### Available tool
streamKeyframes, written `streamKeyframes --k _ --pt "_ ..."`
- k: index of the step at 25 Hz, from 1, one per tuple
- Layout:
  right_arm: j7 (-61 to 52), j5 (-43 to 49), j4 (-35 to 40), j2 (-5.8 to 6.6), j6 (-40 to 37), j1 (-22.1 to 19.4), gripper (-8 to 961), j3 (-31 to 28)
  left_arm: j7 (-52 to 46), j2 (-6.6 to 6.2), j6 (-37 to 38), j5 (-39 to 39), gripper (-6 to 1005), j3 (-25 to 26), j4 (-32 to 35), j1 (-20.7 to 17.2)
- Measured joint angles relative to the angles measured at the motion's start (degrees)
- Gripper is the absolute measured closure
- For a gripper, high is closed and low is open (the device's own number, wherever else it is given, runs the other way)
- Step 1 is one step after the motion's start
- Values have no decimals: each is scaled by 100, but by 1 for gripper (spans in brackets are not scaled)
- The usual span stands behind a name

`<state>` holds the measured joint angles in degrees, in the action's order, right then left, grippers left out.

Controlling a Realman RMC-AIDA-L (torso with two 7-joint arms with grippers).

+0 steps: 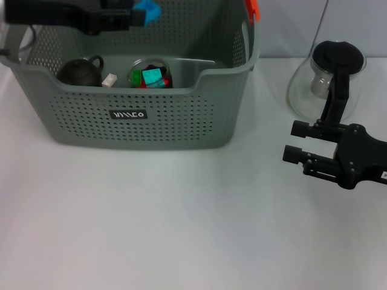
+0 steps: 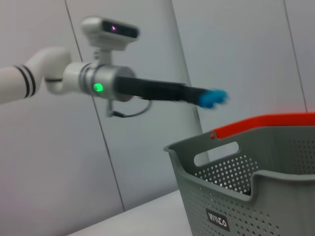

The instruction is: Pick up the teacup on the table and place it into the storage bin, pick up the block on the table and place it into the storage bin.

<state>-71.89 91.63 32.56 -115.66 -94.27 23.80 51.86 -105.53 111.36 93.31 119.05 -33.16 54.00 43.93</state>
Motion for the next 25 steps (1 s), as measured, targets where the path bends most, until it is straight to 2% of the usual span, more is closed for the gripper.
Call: streamKeyframes --k 2,4,7,11,15,18,20,23,25 --pt "0 3 2 -6 -3 13 316 0 -376 28 -653 390 523 -502 115 75" --pt "1 5 3 -11 -2 24 316 0 -691 111 -1333 783 518 -1029 142 131" --pt "2 7 5 -17 9 32 316 3 -1032 338 -2259 1340 511 -1673 183 162" --pt "1 10 5 -18 14 38 316 8 -1520 595 -2890 2079 502 -2118 296 183" --pt "1 12 5 -17 29 37 316 0 -1608 708 -2857 2134 493 -2091 434 155" --pt "2 13 5 -17 41 34 316 0 -1584 781 -2693 1677 487 -1756 786 -41" --pt "9 14 5 -17 36 36 316 0 -1384 820 -2402 989 482 -1420 1072 -315" --pt "56 13 5 -35 52 27 316 1 -445 844 -1441 -833 268 -744 1063 -942" --pt "129 34 5 -53 70 18 316 7 413 779 -535 -1948 232 -421 556 -1316"
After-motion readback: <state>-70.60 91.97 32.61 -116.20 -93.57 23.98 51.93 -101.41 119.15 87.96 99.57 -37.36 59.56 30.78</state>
